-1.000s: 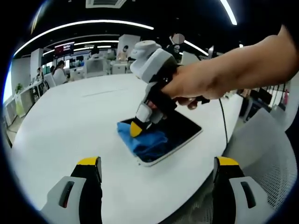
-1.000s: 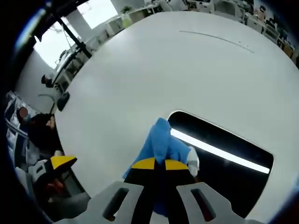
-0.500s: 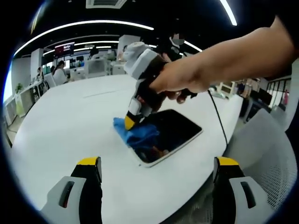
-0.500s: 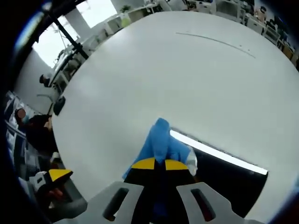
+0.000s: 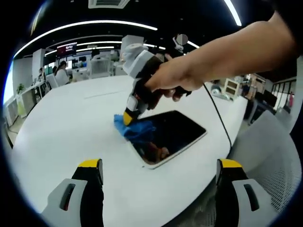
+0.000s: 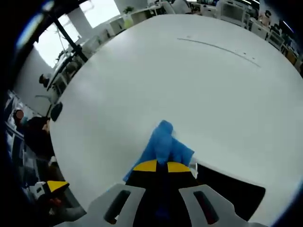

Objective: Wipe the mirror surface with the cleaning cloth until all visible marks leave the cleaned area.

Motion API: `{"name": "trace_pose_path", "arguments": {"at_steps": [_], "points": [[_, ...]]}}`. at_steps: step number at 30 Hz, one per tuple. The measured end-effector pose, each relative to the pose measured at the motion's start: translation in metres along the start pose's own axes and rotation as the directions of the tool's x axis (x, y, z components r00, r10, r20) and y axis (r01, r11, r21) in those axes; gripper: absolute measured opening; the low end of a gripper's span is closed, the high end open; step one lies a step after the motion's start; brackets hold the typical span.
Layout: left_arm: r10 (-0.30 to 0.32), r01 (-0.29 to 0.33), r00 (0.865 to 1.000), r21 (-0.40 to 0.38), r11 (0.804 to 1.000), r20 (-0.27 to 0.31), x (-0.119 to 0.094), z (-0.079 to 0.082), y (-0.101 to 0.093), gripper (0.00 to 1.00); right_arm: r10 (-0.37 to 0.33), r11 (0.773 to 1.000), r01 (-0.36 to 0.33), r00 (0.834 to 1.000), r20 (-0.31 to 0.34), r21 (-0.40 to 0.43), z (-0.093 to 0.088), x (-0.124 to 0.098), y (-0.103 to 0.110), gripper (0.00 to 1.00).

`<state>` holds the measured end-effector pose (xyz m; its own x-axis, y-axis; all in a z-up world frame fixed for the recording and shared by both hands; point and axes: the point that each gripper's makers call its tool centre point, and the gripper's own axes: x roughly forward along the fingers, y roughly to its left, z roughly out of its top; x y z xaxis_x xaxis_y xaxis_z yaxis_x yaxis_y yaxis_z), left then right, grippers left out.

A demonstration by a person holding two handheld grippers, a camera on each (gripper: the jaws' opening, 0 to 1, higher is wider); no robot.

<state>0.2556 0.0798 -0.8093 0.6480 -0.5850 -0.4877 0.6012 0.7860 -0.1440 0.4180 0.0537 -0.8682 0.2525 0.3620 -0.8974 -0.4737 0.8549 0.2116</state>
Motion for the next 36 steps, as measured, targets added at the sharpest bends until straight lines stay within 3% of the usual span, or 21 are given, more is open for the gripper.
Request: {"name": "trace_pose_path", "arguments": {"at_steps": [25, 36], "points": [[-0.005, 0.005, 1.000, 0.009, 1.000, 0.000, -0.001, 0.002, -0.003, 1.00, 0.029, 1.000, -0.029, 1.000, -0.012, 0.000, -0.004, -0.003, 0.000, 0.00], [-0.007, 0.007, 1.000, 0.005, 1.000, 0.004, -0.001, 0.001, -0.001, 1.00, 0.015, 1.000, -0.014, 1.000, -0.023, 0.013, -0.007, -0.003, -0.014, 0.00]]}}
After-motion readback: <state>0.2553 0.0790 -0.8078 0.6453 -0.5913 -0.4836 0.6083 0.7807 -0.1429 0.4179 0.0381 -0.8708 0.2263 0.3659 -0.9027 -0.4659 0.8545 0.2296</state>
